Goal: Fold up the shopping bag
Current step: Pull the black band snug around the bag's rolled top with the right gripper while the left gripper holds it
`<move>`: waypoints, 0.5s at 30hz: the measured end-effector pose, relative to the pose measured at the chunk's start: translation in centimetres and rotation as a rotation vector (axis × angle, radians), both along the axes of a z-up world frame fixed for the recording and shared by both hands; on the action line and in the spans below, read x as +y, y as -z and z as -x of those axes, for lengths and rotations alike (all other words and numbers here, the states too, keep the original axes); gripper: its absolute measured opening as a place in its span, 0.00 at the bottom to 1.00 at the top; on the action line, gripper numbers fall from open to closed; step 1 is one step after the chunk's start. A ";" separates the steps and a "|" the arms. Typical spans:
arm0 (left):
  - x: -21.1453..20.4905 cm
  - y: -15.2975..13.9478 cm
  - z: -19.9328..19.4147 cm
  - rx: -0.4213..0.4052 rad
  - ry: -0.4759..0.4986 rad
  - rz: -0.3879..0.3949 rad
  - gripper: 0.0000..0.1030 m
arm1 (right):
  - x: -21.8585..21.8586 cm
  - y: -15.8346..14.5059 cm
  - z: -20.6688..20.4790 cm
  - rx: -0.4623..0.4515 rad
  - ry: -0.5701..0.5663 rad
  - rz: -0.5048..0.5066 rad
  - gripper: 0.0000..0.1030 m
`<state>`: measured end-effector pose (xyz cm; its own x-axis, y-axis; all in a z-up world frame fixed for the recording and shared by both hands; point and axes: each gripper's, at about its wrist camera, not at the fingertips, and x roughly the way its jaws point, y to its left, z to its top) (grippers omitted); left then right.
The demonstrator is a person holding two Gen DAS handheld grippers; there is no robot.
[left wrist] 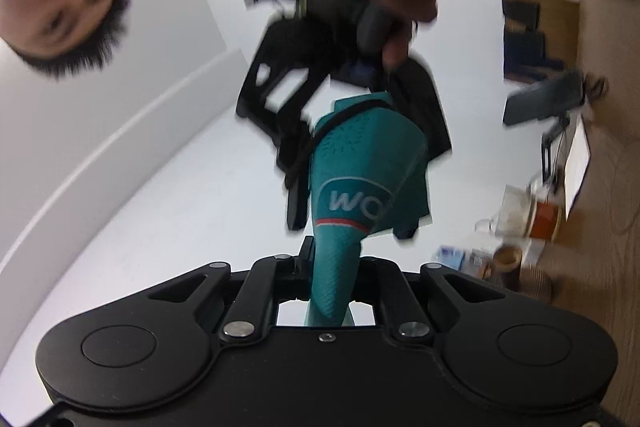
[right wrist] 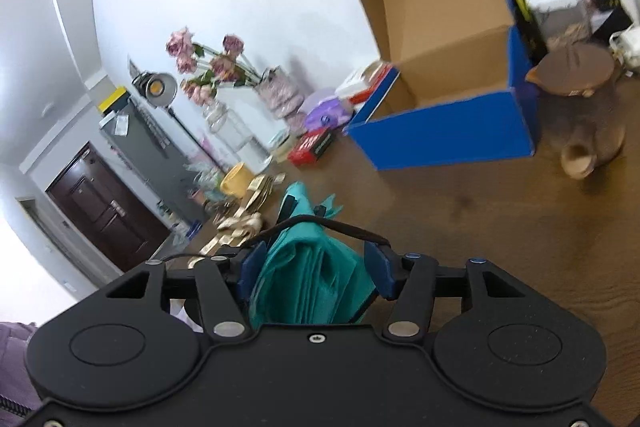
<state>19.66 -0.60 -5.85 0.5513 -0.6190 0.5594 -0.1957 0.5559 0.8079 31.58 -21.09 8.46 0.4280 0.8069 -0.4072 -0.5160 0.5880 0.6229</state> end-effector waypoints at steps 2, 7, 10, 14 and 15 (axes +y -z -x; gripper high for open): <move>0.1 0.2 0.0 0.007 -0.002 -0.016 0.09 | 0.1 0.3 -0.3 0.014 -0.015 0.003 0.64; 0.0 -0.6 -0.4 0.139 -0.022 0.040 0.09 | -0.6 0.8 0.0 0.012 0.117 -0.052 0.64; -1.0 -1.1 -1.6 0.233 -0.112 0.050 0.10 | -0.9 1.2 0.2 0.010 0.201 -0.084 0.64; -1.8 -1.5 -2.6 0.203 -0.191 0.078 0.12 | -0.5 2.1 0.6 -0.002 0.286 -0.184 0.64; -2.0 -1.6 -2.8 0.182 -0.204 0.077 0.13 | -0.3 2.5 0.5 -0.003 0.279 -0.203 0.63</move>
<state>22.42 -2.56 -4.30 0.7562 -0.4444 0.4803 -0.1651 0.5807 0.7972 31.04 -21.42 6.00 0.6446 0.7227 -0.2492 -0.3542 0.5712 0.7405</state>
